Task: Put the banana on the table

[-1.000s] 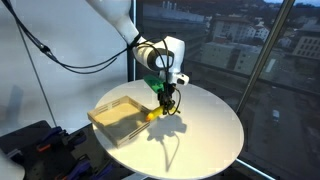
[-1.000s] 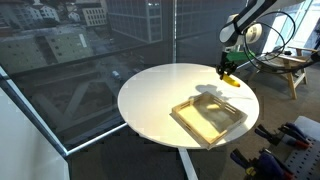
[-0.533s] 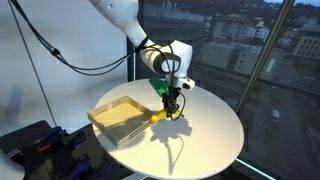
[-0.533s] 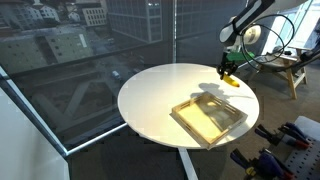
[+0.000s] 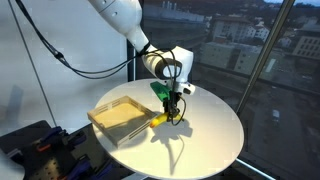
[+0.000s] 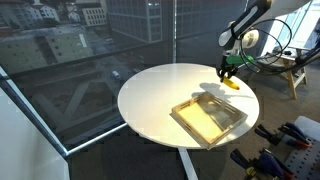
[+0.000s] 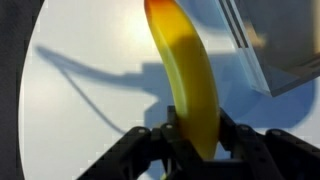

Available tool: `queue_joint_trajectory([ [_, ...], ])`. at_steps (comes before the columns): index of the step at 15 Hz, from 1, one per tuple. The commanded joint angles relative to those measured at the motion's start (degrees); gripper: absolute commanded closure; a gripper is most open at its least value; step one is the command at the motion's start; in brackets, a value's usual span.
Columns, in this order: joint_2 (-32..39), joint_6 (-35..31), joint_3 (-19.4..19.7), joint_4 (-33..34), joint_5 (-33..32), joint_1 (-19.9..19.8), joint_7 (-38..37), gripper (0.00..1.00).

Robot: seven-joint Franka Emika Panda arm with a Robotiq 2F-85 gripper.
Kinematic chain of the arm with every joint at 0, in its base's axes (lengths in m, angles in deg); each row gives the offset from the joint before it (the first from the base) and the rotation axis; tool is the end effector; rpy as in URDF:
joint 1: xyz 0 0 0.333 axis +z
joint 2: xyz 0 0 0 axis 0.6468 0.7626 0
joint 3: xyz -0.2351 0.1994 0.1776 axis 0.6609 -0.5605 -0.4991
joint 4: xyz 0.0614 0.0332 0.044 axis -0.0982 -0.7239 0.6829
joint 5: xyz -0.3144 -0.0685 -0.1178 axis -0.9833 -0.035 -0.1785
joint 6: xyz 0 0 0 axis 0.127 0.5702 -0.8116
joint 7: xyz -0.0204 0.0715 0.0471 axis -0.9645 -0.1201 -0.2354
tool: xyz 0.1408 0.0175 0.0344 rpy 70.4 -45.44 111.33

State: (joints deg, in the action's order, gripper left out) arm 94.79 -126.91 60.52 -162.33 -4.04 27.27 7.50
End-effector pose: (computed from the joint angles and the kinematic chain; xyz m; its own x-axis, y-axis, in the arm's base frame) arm 0.5802 -0.2149 0.2252 0.8418 -0.5282 -0.1112 -0.5305 -0.8476 0.0106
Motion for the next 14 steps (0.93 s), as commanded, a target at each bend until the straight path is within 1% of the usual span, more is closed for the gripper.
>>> queue_joint_trajectory([
  [1,1.8,-1.0,-0.2,1.6,0.5,-0.7,1.1,0.84],
  [7,4.6,-5.7,0.2,1.4,0.1,-0.4,0.3,0.84],
  [14,7.6,-6.6,0.7,2.3,0.2,-1.1,0.2,0.84],
])
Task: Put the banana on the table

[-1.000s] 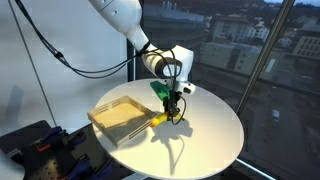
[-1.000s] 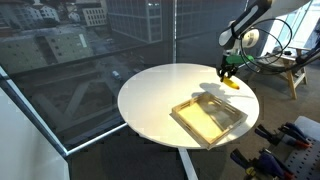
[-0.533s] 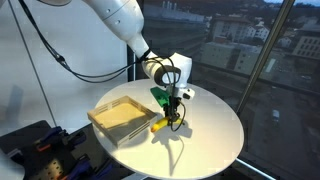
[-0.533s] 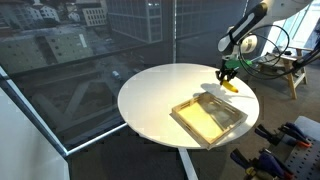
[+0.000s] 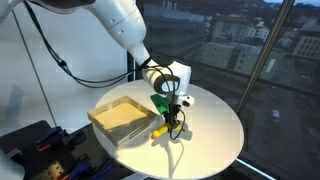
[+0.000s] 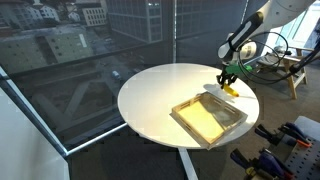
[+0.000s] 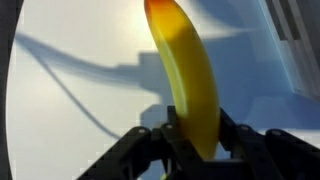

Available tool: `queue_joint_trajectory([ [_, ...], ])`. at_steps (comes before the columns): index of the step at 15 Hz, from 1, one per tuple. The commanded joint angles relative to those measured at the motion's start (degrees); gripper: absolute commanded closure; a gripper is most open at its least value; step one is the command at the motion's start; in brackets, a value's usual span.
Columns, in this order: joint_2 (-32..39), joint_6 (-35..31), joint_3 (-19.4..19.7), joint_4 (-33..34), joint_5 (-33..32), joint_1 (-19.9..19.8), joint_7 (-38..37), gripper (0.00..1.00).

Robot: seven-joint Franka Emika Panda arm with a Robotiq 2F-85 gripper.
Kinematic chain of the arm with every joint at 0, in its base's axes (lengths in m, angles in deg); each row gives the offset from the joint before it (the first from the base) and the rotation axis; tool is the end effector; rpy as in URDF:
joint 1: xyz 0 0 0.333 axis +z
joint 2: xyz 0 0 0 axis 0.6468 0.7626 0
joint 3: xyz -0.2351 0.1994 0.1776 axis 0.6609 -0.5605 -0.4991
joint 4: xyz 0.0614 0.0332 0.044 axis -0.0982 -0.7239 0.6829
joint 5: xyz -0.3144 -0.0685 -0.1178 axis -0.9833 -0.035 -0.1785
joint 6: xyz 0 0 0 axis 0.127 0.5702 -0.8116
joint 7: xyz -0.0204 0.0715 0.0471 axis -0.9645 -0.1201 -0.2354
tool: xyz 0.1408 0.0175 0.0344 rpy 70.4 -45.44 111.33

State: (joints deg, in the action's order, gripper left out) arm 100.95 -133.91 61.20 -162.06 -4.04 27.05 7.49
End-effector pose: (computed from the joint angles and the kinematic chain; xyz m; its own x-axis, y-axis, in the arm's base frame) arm 0.5815 -0.2289 0.1701 0.8365 -0.5414 -0.0844 -0.5402 -0.8406 0.0386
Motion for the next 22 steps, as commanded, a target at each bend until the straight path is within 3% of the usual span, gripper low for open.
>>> queue_joint_trajectory([
  [1,1.8,0.5,0.1,2.1,0.2,-1.0,0.3,0.84],
  [15,5.8,1.2,0.6,4.7,0.2,-2.4,0.1,0.84],
  [16,5.9,1.3,0.6,4.9,0.3,-2.4,0.0,0.81],
  [17,6.0,1.4,0.6,5.0,0.4,-2.5,-0.1,0.35],
  [19,6.1,1.5,0.6,5.2,0.3,-2.5,-0.2,0.3],
  [22,6.0,1.8,0.6,5.2,0.2,-2.5,-0.1,0.05],
])
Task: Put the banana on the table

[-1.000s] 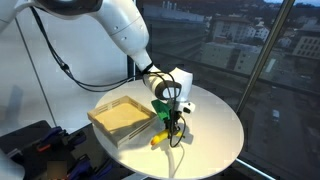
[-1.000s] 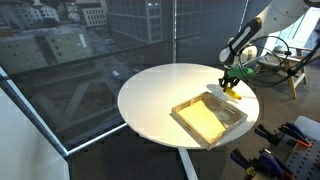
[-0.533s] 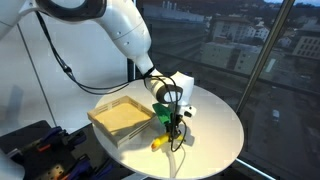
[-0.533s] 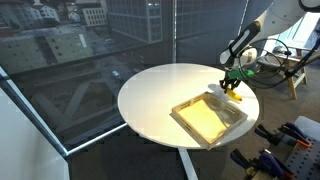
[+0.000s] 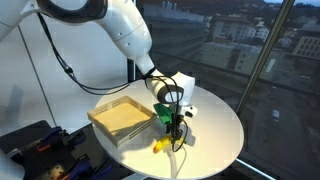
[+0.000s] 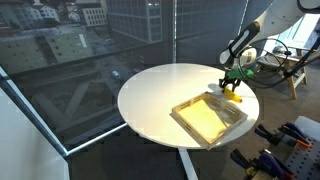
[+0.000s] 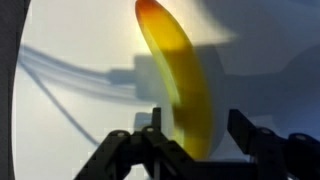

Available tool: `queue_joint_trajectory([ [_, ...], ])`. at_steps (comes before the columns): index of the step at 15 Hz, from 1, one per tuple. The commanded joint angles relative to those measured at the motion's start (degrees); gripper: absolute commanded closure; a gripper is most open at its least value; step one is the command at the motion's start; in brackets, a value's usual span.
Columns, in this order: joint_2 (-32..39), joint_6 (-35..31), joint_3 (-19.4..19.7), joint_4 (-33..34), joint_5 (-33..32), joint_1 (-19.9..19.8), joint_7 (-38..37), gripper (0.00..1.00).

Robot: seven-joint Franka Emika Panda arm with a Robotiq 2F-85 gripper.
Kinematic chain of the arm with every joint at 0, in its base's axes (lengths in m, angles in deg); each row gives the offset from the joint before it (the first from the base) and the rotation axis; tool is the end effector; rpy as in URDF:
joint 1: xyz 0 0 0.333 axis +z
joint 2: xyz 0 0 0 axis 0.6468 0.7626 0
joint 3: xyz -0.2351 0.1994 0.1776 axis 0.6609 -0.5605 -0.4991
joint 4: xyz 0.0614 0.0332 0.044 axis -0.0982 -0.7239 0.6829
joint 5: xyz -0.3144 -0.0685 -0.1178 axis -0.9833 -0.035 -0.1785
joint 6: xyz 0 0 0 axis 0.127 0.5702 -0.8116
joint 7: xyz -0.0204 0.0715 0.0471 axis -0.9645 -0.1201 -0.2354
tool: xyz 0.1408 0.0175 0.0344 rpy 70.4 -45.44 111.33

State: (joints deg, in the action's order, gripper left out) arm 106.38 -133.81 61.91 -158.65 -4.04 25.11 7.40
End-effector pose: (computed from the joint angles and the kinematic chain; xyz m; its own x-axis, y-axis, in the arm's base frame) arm 0.5759 -0.2570 0.1310 0.8115 -0.5730 -0.1145 -0.5694 -0.8194 0.0658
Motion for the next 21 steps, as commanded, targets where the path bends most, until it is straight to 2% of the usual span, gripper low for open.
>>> queue_joint_trajectory([
  [1,0.5,1.8,0.0,1.8,0.2,-0.5,0.0,0.01],
  [21,-5.1,5.8,0.5,3.1,-0.2,0.0,-0.5,0.0],
])
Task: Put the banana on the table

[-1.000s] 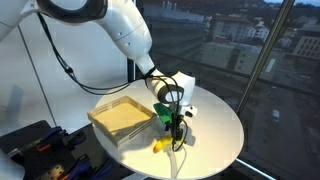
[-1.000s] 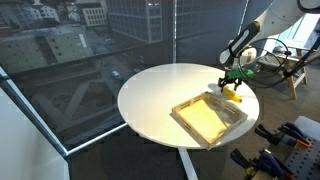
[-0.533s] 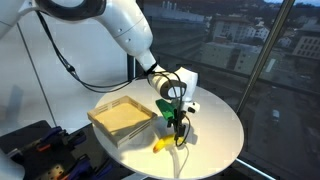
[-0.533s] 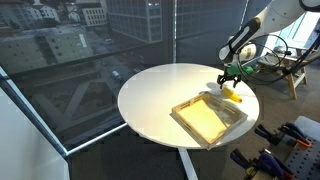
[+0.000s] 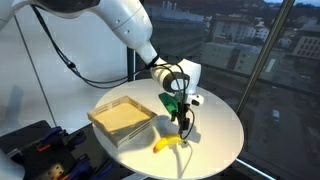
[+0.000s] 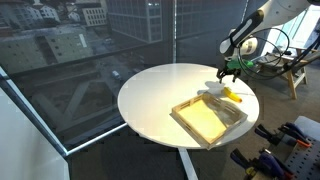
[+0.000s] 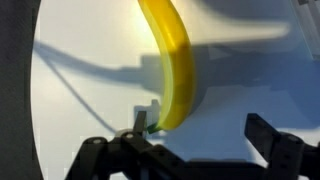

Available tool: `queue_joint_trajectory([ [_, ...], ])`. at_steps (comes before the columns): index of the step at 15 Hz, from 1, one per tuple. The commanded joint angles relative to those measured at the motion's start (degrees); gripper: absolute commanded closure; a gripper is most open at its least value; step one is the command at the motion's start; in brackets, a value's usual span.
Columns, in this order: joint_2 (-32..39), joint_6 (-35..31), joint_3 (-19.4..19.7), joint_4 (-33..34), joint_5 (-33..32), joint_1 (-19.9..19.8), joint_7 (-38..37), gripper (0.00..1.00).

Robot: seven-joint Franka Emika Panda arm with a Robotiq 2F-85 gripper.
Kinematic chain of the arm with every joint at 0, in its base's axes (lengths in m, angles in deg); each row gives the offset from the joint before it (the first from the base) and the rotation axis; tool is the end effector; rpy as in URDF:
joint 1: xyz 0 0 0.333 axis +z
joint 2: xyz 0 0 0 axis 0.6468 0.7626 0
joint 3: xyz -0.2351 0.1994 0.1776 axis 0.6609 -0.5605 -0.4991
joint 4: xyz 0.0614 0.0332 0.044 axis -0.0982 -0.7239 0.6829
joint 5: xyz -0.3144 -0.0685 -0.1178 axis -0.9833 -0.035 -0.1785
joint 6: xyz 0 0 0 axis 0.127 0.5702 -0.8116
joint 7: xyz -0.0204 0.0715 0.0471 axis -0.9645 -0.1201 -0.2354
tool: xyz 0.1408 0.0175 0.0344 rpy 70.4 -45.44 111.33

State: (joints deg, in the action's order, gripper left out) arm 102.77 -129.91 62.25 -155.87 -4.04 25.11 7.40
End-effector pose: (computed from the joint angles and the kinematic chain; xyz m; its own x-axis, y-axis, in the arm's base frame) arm 0.5936 -0.2634 0.1824 0.8149 -0.5747 -0.0746 -0.5729 -0.8183 0.0456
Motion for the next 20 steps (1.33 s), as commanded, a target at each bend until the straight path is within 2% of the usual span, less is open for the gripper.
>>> queue_joint_trajectory([
  [1,-1.9,2.0,0.2,0.2,-0.2,0.0,-0.4,0.0],
  [20,-13.0,2.6,-2.0,-7.5,-0.3,2.1,3.9,0.0],
])
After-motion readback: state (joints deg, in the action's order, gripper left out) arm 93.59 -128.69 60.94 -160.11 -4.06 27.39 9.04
